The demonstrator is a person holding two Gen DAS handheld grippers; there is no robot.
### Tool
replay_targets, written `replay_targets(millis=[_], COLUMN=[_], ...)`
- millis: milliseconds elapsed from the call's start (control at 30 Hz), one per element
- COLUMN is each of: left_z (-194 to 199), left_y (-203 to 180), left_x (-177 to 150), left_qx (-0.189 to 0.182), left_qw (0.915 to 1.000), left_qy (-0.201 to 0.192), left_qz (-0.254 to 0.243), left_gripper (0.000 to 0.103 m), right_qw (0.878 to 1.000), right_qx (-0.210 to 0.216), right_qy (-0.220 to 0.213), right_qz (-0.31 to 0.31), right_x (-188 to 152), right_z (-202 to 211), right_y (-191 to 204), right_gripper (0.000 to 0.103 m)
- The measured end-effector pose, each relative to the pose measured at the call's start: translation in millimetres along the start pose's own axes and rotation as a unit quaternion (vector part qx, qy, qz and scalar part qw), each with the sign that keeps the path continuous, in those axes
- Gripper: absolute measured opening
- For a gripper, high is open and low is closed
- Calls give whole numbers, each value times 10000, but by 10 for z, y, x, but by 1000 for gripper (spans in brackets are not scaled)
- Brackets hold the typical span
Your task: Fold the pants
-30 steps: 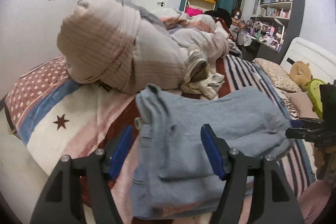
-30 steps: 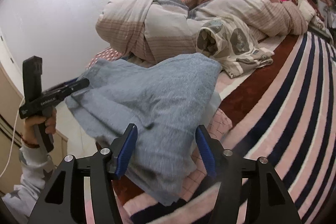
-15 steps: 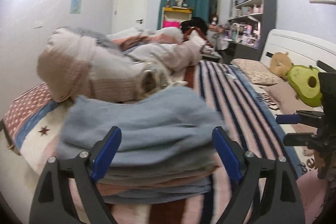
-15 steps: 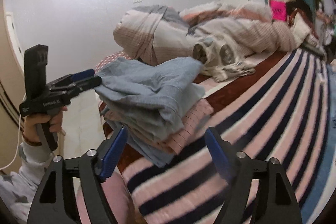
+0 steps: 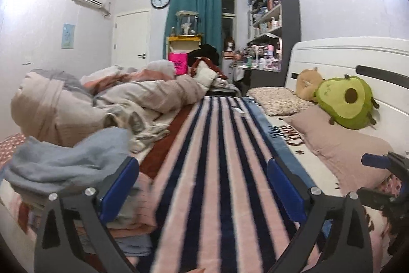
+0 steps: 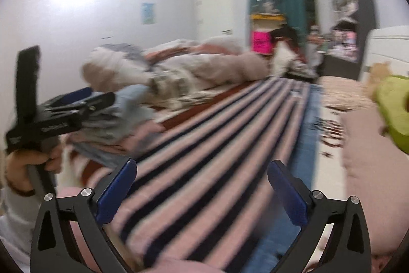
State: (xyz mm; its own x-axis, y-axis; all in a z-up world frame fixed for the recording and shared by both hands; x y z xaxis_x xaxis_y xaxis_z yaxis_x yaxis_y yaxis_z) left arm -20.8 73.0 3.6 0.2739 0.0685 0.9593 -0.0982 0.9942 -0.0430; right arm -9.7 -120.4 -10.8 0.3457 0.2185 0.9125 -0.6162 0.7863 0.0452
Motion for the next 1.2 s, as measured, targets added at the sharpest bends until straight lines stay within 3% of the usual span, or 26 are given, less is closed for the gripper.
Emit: replay_targets(millis=[167,500,1200], left_z=[-89,-58,52], left_y=[-246,-348,-370], left_x=[-104,-151,-152], left_qx=[-85,-37,-15], left_qw=[9998,9998,10000], left_qy=[161,190,34], left_qz=[43,-13,-93], left_gripper=[99,99,99], right_qw=[9982,9944,9928], right_qx=[-480,-382,-782], right_qy=[-146,-339,-565], right_qz=[-340,-930,-705], right_x=[-201,-338,-324], right_z=[74,65,135], right_y=[-288,-447,-329], right_gripper=[102,102,102])
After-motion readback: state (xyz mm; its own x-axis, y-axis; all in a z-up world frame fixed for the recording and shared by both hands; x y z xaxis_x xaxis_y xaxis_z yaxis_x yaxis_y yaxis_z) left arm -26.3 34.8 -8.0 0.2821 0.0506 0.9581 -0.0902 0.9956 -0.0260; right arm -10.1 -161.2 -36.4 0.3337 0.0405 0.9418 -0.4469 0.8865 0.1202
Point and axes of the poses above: each gripper's, at about its wrist camera, not at the fingertips, and z roughly against the way its jaws point, y to its left, x to its top, the point moved 6 cm from there along -z, roughly the way its jaws point, and after that the axes turned 2 degrees about -y, right-handed, at the moved point
